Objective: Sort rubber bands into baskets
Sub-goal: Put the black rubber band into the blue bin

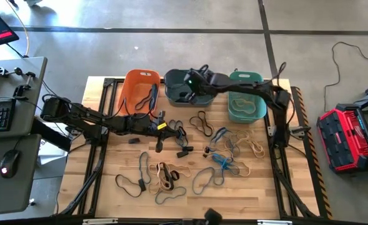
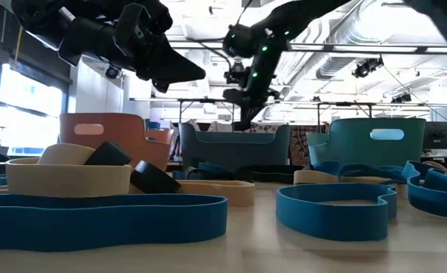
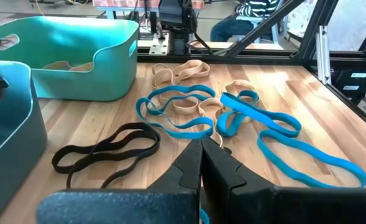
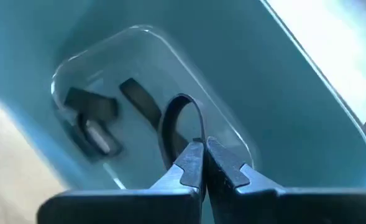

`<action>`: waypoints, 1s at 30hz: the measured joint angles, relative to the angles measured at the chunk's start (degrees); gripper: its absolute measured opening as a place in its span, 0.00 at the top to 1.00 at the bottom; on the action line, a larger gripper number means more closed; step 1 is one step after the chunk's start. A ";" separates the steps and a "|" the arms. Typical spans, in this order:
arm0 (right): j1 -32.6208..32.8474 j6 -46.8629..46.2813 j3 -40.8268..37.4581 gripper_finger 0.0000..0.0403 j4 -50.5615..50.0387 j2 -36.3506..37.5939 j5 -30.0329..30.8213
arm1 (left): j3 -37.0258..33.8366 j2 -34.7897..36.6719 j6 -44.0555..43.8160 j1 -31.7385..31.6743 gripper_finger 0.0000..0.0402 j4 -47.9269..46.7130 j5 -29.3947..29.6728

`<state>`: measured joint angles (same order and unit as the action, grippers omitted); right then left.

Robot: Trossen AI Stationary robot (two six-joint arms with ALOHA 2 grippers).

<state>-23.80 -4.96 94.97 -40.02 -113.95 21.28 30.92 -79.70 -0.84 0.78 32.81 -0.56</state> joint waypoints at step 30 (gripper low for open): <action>-5.88 0.50 14.87 0.86 -9.57 -16.57 -11.86 | 0.02 0.02 0.07 0.00 1.00 -0.42 -0.04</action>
<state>-29.68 -4.47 109.84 -49.58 -130.52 9.42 30.94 -79.68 -0.78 0.78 32.39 -0.60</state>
